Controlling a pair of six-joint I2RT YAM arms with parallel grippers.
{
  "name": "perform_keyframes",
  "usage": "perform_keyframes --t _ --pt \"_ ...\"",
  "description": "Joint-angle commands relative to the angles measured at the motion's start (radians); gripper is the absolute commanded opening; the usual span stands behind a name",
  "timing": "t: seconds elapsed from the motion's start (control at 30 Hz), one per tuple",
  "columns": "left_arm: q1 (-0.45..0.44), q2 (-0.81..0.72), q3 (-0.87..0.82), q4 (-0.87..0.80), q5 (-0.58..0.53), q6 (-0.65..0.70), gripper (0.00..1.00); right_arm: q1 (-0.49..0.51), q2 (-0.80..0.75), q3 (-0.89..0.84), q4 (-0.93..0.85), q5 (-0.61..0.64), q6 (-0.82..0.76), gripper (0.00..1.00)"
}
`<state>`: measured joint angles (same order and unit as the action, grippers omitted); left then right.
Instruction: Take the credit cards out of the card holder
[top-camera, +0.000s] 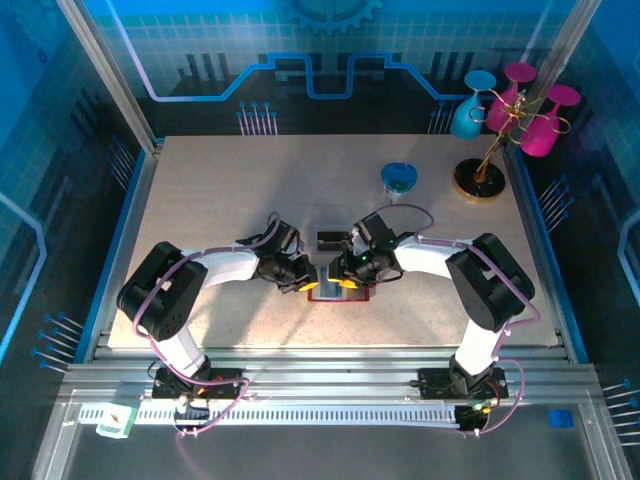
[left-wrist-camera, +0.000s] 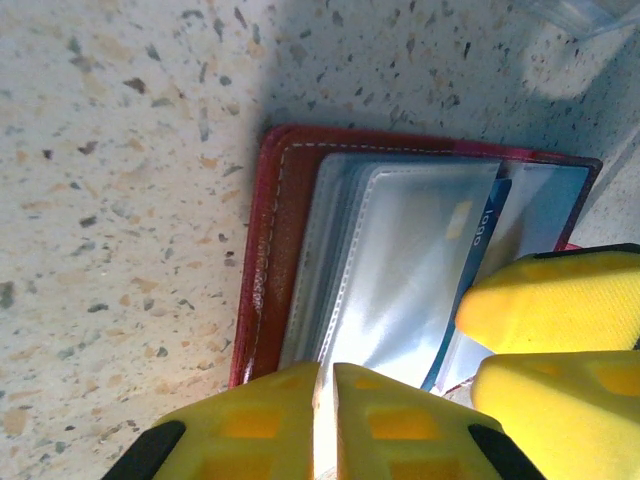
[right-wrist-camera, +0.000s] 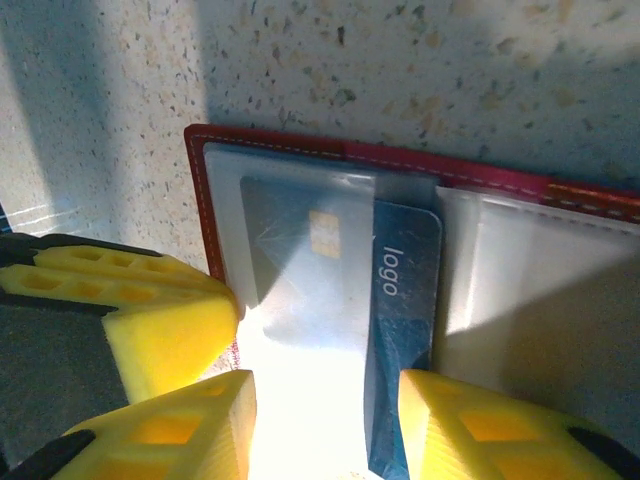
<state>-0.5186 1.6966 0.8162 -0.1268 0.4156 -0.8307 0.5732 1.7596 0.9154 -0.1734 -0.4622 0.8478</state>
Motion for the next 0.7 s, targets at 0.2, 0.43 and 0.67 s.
perform_keyframes --t 0.2,0.43,0.67 --pt "0.006 -0.025 0.034 -0.073 -0.017 0.022 0.14 -0.031 -0.09 -0.028 0.023 -0.029 0.012 0.43" --pt "-0.024 -0.021 0.112 -0.13 -0.012 0.042 0.14 -0.07 -0.095 -0.03 0.001 -0.049 -0.02 0.42" --pt "-0.061 0.022 0.156 -0.179 -0.052 0.069 0.12 -0.089 -0.071 -0.072 0.036 -0.095 -0.027 0.4"
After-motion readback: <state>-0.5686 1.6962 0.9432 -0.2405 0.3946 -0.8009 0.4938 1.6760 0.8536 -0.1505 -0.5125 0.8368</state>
